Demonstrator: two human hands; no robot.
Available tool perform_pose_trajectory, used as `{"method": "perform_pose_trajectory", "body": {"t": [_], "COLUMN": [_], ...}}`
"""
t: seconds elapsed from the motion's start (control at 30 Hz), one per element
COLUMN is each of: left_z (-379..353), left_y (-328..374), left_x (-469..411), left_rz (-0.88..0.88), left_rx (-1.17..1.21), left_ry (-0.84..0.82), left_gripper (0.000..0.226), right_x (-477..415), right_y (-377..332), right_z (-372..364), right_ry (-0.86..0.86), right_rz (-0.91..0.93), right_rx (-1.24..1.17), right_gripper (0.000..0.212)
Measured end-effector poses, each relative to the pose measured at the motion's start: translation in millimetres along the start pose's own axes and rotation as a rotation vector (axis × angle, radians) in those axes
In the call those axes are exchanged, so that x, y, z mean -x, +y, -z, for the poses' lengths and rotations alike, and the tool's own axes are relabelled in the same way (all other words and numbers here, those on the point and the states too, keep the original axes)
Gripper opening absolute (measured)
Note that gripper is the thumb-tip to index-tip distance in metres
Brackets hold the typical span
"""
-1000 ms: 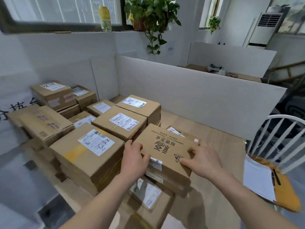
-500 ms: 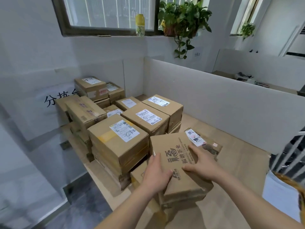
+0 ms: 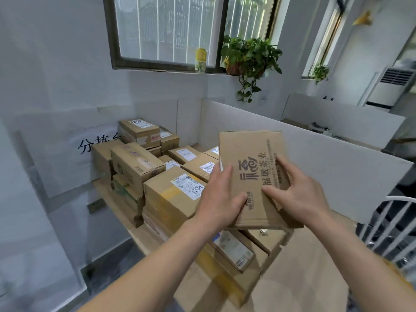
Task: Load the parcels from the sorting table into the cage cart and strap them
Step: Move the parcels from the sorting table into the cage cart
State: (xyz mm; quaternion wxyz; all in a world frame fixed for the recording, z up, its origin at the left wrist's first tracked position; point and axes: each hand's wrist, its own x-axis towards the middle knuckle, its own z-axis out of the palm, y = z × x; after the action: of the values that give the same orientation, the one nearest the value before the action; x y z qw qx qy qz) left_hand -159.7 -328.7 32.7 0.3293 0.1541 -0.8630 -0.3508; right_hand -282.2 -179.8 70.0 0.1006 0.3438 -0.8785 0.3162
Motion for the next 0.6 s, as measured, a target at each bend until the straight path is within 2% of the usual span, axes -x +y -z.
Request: {"method": "perform_pose_trajectory", "body": {"t": [0.23,0.6], "left_z": [118.6,290.9], "left_y": [-3.7,-56.3], "left_x": [14.7,88.1], "left_rz": [-0.082,-0.019], "left_rx": [-0.138,-0.379], "left_ry": [0.268,0.656], "left_gripper": [0.083,0.081], "right_x": [10.4,21.2], "right_y": [-109.1,-278.4], "right_z": [-9.6,-91.4], "right_ry": [0.198,0.089], "right_rz": [0.235,0.615], "right_rx": [-0.235,-0.532], "right_gripper": [0.08,0.077]}}
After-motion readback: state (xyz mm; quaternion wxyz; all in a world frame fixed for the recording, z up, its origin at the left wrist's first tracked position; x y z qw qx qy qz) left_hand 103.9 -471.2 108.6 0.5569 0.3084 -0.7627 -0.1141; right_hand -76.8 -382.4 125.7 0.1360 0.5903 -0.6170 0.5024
